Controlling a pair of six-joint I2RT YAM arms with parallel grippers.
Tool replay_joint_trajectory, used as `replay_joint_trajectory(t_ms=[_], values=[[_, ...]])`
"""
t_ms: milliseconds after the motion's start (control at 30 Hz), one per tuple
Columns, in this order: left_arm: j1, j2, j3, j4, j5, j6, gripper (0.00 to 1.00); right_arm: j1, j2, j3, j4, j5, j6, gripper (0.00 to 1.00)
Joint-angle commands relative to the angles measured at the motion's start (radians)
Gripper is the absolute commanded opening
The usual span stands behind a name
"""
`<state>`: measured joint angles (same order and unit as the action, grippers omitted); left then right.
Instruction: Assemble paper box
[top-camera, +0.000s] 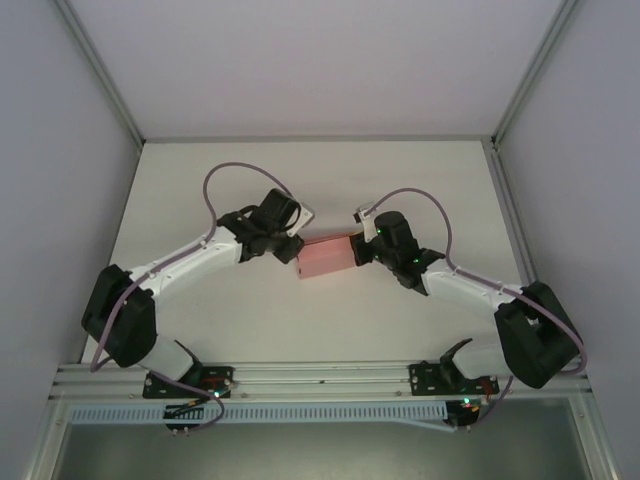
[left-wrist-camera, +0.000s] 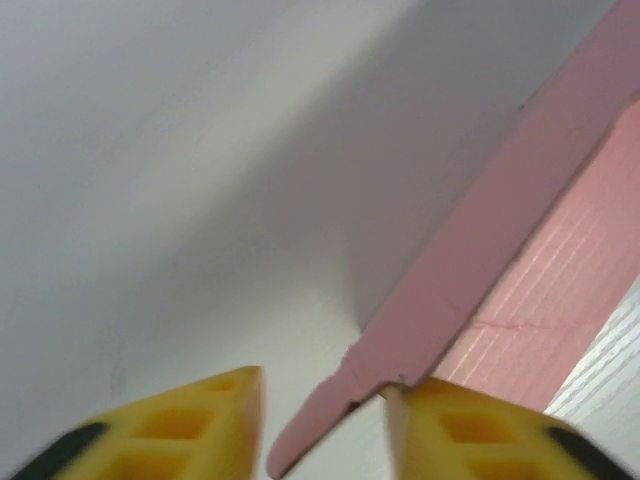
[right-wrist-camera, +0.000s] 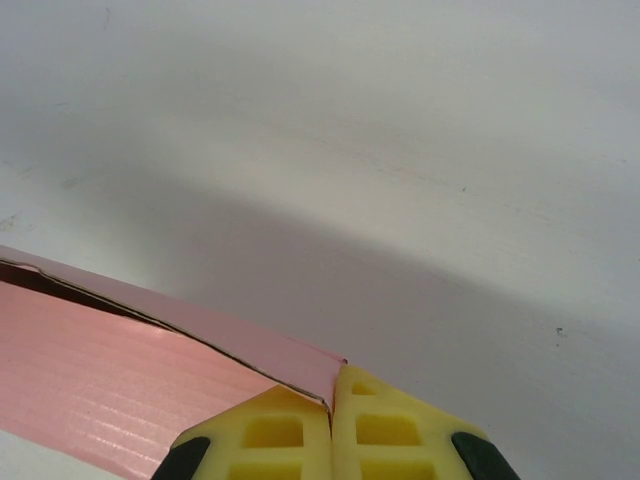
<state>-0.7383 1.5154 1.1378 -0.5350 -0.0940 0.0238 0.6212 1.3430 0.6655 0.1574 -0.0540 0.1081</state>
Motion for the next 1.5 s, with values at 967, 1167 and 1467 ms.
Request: replay_joint_trajectory(t_ms=[967,1167,1467], values=[[0.116,0.135,0.112,-0.064,0.436,-0.638,0.0,0.184,0.071,-0.042,-0.206,0.235,0.14,0.0],[0.113,0.111,0.091,-0.104,0.404,-0.615,0.0,0.189,0.071,-0.052,-0.205,0.247,0.15,0.0],[-0.072,0.034,-0.126,0.095,0.039,-0.68,0.0,0.191,0.047,-0.103,-0.131,0.292,0.167,0.0]])
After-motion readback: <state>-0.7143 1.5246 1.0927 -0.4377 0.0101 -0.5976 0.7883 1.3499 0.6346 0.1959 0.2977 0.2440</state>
